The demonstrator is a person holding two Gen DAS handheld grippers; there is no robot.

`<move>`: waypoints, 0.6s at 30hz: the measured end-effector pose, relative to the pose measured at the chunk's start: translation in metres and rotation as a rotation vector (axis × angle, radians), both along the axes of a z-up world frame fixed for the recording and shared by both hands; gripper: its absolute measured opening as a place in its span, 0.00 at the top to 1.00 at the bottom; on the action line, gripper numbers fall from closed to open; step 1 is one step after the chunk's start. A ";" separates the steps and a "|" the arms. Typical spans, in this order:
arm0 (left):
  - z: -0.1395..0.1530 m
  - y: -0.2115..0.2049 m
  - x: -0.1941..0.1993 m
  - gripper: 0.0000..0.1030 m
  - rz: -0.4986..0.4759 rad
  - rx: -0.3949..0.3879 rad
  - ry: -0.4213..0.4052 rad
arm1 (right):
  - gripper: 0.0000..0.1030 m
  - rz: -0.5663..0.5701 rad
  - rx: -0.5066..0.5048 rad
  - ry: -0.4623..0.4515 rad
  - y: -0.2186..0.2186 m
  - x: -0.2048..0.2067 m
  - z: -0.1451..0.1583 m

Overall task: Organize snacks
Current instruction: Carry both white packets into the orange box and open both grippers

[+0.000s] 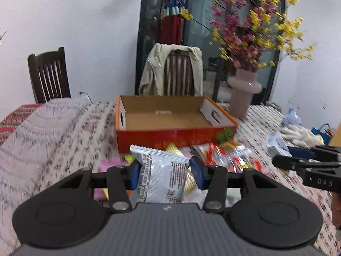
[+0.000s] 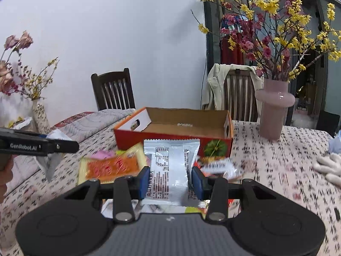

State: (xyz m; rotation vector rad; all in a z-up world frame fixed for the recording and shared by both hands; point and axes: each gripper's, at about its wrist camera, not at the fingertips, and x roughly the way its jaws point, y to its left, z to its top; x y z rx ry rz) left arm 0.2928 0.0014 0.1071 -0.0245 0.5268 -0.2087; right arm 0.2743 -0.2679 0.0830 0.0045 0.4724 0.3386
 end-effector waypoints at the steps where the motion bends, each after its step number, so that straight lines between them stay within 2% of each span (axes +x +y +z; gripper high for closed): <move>1: 0.003 0.000 0.009 0.53 0.006 0.005 -0.009 | 0.60 -0.005 -0.002 -0.005 -0.001 0.010 0.002; 8: 0.018 0.001 0.086 0.53 0.049 0.016 -0.051 | 0.60 -0.038 0.019 -0.015 -0.010 0.085 0.012; 12: 0.020 0.003 0.144 0.52 0.088 0.024 -0.035 | 0.60 -0.054 0.018 -0.018 -0.012 0.144 0.021; 18: 0.017 0.009 0.230 0.52 0.126 0.016 0.019 | 0.60 -0.089 0.023 0.057 -0.010 0.246 0.017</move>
